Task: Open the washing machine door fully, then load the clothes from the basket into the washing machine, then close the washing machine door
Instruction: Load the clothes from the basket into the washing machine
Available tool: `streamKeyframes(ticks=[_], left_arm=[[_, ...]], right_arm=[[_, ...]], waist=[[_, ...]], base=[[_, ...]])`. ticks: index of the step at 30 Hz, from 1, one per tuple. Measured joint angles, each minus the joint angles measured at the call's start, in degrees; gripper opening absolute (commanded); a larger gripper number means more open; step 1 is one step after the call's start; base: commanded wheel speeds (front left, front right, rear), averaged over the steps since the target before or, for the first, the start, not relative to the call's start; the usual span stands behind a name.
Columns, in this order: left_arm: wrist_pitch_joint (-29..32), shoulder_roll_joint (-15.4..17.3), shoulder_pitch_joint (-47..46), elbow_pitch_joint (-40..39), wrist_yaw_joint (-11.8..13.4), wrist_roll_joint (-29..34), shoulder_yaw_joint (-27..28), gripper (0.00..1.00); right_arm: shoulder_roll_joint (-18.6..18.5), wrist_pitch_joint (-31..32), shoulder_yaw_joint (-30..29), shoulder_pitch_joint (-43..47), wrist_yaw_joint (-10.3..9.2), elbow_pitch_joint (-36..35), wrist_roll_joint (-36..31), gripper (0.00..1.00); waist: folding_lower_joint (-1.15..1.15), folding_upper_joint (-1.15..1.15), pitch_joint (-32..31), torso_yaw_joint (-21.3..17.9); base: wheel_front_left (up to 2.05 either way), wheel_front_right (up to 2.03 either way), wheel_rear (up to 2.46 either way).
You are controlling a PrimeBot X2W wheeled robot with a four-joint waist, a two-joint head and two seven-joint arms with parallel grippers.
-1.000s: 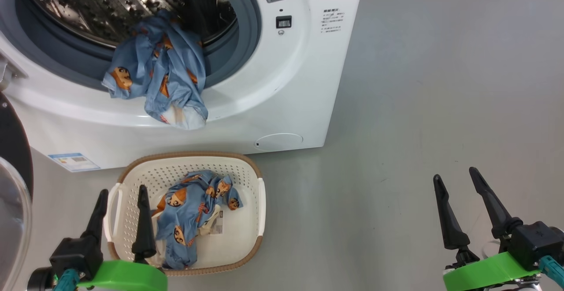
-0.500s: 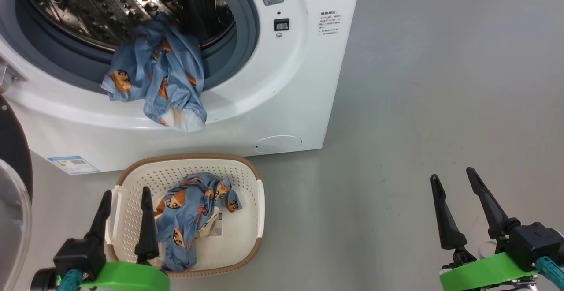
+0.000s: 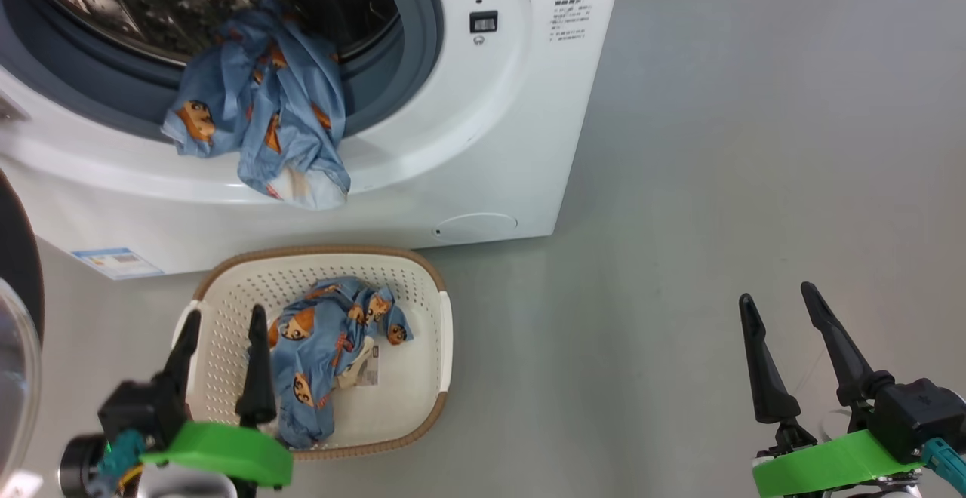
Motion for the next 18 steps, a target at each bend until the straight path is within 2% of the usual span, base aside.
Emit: streamKeyframes(ticks=[5,12,18], left_arm=[[1.07,-0.7,-4.63,4.08,-2.81,-2.0,-0.04,1.0],[3.31,-1.16,-12.68,9.46,-5.19,-2.41,-0.29,1.0],[6.8,0.46,-21.98,12.45,-7.83,-2.9,-0.13,1.0]], right_arm=[[0.04,0.0,0.31,-0.31,0.0,-0.25,0.04,1.0],[0.09,0.0,0.63,-2.52,0.0,-1.0,0.2,1.0],[0.08,0.0,1.12,-5.68,0.0,-1.59,0.87,1.0]], waist=[[0.0,0.0,2.01,-0.1],[0.0,0.0,5.6,-0.54],[0.01,0.0,10.2,-1.45]], base=[[0.0,0.0,0.0],[0.0,0.0,0.0],[0.0,0.0,0.0]])
